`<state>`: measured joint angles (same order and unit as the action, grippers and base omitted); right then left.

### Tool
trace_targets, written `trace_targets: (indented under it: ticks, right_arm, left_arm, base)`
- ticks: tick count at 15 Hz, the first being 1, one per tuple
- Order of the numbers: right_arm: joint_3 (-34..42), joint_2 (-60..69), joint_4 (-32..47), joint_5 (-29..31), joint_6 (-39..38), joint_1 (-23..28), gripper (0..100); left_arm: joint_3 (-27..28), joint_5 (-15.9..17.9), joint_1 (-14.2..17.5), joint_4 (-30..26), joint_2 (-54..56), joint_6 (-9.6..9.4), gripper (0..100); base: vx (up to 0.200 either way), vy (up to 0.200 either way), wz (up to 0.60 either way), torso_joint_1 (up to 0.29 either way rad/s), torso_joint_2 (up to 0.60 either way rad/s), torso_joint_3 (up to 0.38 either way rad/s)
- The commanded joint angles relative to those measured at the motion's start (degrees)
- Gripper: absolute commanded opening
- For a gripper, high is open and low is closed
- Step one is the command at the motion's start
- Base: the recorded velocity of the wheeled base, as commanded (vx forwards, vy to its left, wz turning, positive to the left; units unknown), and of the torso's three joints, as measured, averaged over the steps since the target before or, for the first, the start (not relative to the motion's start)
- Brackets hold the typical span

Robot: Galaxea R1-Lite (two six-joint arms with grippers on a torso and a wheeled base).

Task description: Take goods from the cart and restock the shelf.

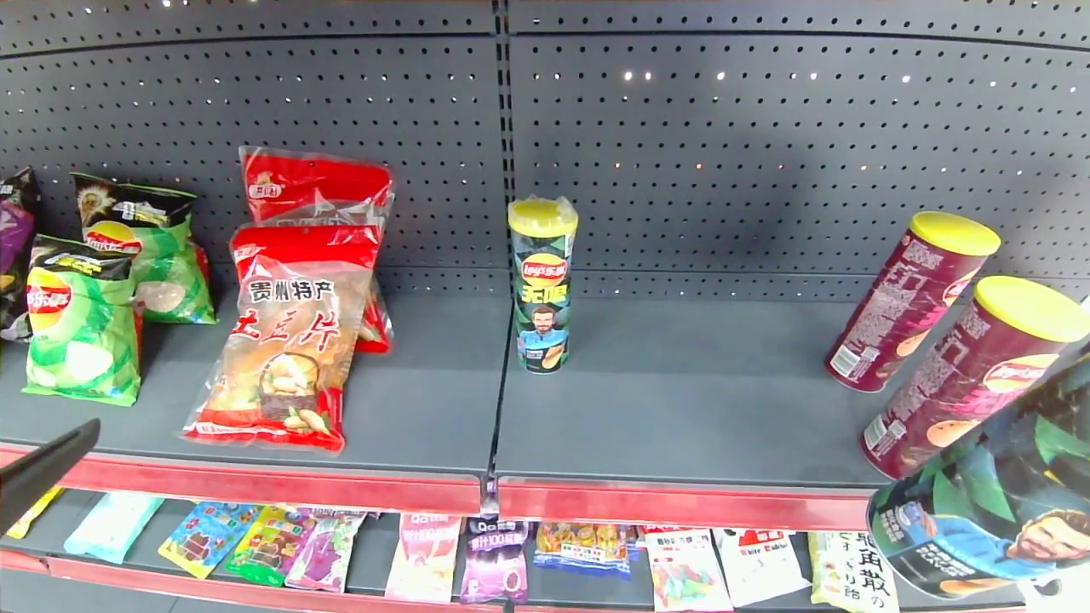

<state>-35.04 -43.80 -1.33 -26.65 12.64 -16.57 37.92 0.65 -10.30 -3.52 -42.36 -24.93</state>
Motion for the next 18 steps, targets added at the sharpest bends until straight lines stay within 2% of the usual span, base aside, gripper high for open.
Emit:
trace_targets:
  ticks: [1,2,3,4,5,7,8,9,10,14,18]
  right_arm:
    - [0.5,-0.8,-0.1,-0.2,-0.1,-3.3,0]
    - [0.5,-0.9,-0.1,-0.2,-0.2,-5.2,0]
    - [0.3,-1.2,-0.1,-0.1,-0.3,-5.8,0]
    - [0.1,-1.4,-0.2,-0.1,-0.3,-5.8,0]
    - [0.0,-1.9,-0.2,0.0,-0.3,-5.8,0]
    - [0.0,-1.9,-0.2,0.1,-0.3,-5.7,0]
    - [0.1,-1.8,-0.2,0.1,-0.3,-5.6,0]
    - [0.1,-1.9,-0.2,0.2,-0.3,-5.5,0]
    - [0.0,-1.9,-0.2,0.3,-0.3,-5.5,0]
    - [-0.6,-1.7,-0.2,1.7,-0.3,-5.5,0]
    - [-0.6,-1.6,-0.2,2.0,-0.4,-5.5,0]
  left_arm:
    - [0.3,1.5,-0.2,0.2,-3.4,-1.79,100]
    - [0.8,3.0,-1.0,0.8,-5.6,-2.05,100]
    - [1.8,5.9,-3.9,3.1,-10.1,-1.53,100]
    - [2.2,6.1,-5.1,4.3,-12.6,-0.65,100]
    - [3.4,6.0,-7.2,8.5,-18.2,1.20,100]
    - [7.6,6.7,-8.3,15.8,-28.8,1.81,100]
    - [10.8,8.6,-10.9,16.7,-33.2,4.10,100]
    - [14.8,11.6,-13.3,16.6,-37.4,8.23,100]
    - [18.1,13.0,-14.3,16.5,-41.3,10.34,100]
    - [27.1,14.0,-15.4,17.6,-54.2,10.60,100]
    - [29.2,14.3,-15.4,20.0,-59.8,10.60,100]
  base:
    - [0.000,0.000,0.00,0.000,0.00,0.000]
    - [0.000,0.000,0.00,0.000,0.00,0.000]
    - [0.000,0.000,0.00,0.000,0.00,0.000]
    - [0.000,0.000,0.00,0.000,0.00,0.000]
    - [0.000,0.000,0.00,0.000,0.00,0.000]
    - [0.000,0.000,0.00,0.000,0.00,0.000]
    - [0.000,0.000,0.00,0.000,0.00,0.000]
    - [0.000,0.000,0.00,0.000,0.00,0.000]
    - [0.000,0.000,0.00,0.000,0.00,0.000]
    - [0.000,0.000,0.00,0.000,0.00,0.000]
    - [0.000,0.000,0.00,0.000,0.00,0.000]
